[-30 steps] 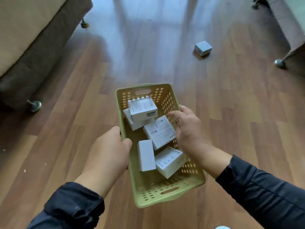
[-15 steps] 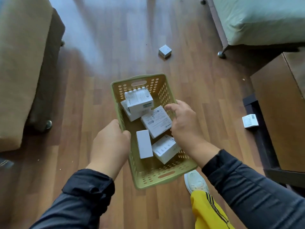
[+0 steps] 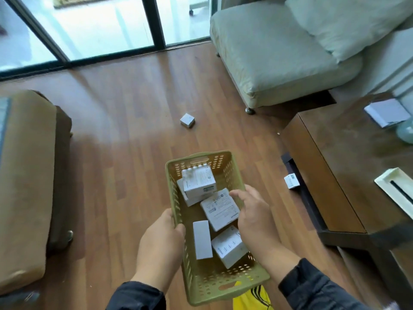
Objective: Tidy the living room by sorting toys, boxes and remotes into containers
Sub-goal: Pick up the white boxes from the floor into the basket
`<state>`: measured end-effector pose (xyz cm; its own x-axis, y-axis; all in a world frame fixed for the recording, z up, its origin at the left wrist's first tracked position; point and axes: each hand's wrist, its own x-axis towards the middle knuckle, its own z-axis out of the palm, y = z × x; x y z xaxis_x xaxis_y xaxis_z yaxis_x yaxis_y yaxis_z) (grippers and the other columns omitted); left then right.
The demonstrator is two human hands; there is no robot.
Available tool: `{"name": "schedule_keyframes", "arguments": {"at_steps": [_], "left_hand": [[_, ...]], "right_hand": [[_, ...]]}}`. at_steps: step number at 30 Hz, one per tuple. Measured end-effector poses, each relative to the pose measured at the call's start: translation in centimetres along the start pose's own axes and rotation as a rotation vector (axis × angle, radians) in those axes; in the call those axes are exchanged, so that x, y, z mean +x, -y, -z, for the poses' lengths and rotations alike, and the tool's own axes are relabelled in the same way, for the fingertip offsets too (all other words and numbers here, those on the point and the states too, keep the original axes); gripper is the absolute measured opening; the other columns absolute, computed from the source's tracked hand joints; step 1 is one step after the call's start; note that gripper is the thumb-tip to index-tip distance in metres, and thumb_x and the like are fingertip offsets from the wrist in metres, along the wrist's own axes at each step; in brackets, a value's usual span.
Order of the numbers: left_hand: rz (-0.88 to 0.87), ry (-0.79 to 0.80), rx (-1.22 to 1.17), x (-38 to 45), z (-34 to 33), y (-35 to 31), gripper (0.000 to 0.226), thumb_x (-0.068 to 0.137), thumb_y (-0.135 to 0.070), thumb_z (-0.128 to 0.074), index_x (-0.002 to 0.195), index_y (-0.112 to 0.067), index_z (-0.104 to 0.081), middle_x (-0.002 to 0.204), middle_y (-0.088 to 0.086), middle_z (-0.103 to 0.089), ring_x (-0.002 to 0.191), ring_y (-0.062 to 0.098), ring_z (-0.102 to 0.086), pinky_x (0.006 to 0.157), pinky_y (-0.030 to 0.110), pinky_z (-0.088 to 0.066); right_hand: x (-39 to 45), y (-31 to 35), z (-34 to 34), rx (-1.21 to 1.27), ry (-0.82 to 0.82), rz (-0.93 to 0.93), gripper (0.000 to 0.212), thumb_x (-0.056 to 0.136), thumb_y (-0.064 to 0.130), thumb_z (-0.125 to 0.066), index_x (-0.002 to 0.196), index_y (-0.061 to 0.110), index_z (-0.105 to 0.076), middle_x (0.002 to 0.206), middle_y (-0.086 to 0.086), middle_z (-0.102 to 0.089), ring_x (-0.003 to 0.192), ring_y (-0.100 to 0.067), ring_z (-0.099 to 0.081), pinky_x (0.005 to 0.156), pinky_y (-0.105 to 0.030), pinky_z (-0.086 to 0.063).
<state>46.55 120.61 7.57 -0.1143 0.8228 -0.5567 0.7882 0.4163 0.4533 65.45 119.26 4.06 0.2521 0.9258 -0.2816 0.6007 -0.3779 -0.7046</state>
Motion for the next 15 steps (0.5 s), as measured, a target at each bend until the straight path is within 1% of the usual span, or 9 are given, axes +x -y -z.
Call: {"name": "schedule_keyframes", "arguments": {"at_steps": [2,3,5,8,9,10,11,13,15], "left_hand": [[-0.014,-0.003,0.022,0.6,-0.2,-2.4,0.012,0.095,-0.025,-0.047,0.095,-0.032,-0.056,0.081,-0.009,-0.07,0.074,0.014,-0.065,0.066,0.034,-0.052],[-0.02,-0.01,0.033,1.1,-0.3,-3.6,0.011,0.096,-0.025,-0.047,0.094,-0.032,-0.055,0.081,-0.009,-0.069,0.074,0.014,-0.064,0.066,0.034,-0.052],[-0.023,-0.019,0.056,2.0,-0.7,-5.7,0.011,0.096,-0.024,-0.048,0.093,-0.031,-0.055,0.082,-0.009,-0.068,0.074,0.012,-0.063,0.063,0.033,-0.049],[-0.022,-0.008,0.068,3.5,-1.4,-8.3,0.012,0.097,-0.024,-0.047,0.095,-0.033,-0.055,0.083,-0.011,-0.068,0.074,0.009,-0.061,0.059,0.03,-0.045],[-0.029,0.002,0.063,4.1,-1.7,-9.1,0.013,0.097,-0.024,-0.047,0.095,-0.034,-0.055,0.083,-0.011,-0.068,0.074,0.009,-0.062,0.06,0.03,-0.046],[-0.038,0.011,0.059,4.7,-2.1,-9.8,0.012,0.097,-0.025,-0.047,0.095,-0.034,-0.055,0.082,-0.011,-0.068,0.075,0.01,-0.063,0.062,0.032,-0.048],[-0.049,0.016,0.064,5.4,-2.5,-10.5,0.012,0.097,-0.025,-0.047,0.095,-0.034,-0.055,0.081,-0.011,-0.068,0.075,0.011,-0.063,0.064,0.033,-0.05],[-0.059,0.026,0.08,6.9,-3.2,-11.8,0.01,0.096,-0.025,-0.048,0.095,-0.033,-0.055,0.079,-0.011,-0.067,0.076,0.015,-0.063,0.068,0.036,-0.051],[-0.075,0.037,0.098,8.9,-3.6,-13.0,0.01,0.095,-0.025,-0.049,0.097,-0.031,-0.056,0.08,-0.01,-0.067,0.079,0.019,-0.063,0.071,0.038,-0.052]], "right_hand": [[1.1,0.3,2.1,-0.019,-0.02,-0.028,0.047,0.097,-0.006,-0.039,0.125,0.021,-0.063,0.147,0.002,-0.044,0.131,-0.012,-0.044,0.095,-0.005,-0.041],[1.8,0.4,3.1,-0.027,-0.024,-0.044,0.047,0.097,-0.007,-0.038,0.125,0.02,-0.064,0.148,0.002,-0.043,0.131,-0.011,-0.042,0.086,0.006,-0.033],[3.3,0.1,4.6,-0.028,-0.01,-0.075,0.047,0.099,-0.007,-0.036,0.126,0.019,-0.064,0.152,-0.001,-0.039,0.136,-0.015,-0.039,0.072,0.012,-0.027],[5.4,-0.7,6.2,-0.022,-0.006,-0.11,0.046,0.1,-0.005,-0.036,0.127,0.02,-0.063,0.155,-0.003,-0.036,0.139,-0.019,-0.036,0.068,0.014,-0.026],[6.1,-0.9,6.7,-0.022,-0.014,-0.117,0.046,0.1,-0.004,-0.035,0.127,0.021,-0.063,0.155,-0.002,-0.036,0.14,-0.018,-0.036,0.072,0.013,-0.026],[6.9,-1.0,7.2,-0.023,-0.028,-0.122,0.047,0.1,-0.003,-0.035,0.127,0.022,-0.063,0.156,-0.001,-0.036,0.141,-0.018,-0.035,0.082,0.008,-0.027],[7.7,-1.3,7.5,-0.02,-0.04,-0.13,0.047,0.101,-0.003,-0.033,0.126,0.023,-0.063,0.156,0.0,-0.036,0.142,-0.018,-0.034,0.09,-0.001,-0.026],[9.2,-1.8,8.0,-0.003,-0.059,-0.168,0.048,0.101,-0.002,-0.032,0.126,0.024,-0.063,0.156,0.001,-0.036,0.143,-0.017,-0.033,0.095,-0.011,-0.028],[11.1,-2.2,8.1,0.003,-0.087,-0.203,0.05,0.1,-0.004,-0.03,0.125,0.025,-0.063,0.156,0.0,-0.035,0.143,-0.017,-0.032,0.095,-0.009,-0.026]]}}
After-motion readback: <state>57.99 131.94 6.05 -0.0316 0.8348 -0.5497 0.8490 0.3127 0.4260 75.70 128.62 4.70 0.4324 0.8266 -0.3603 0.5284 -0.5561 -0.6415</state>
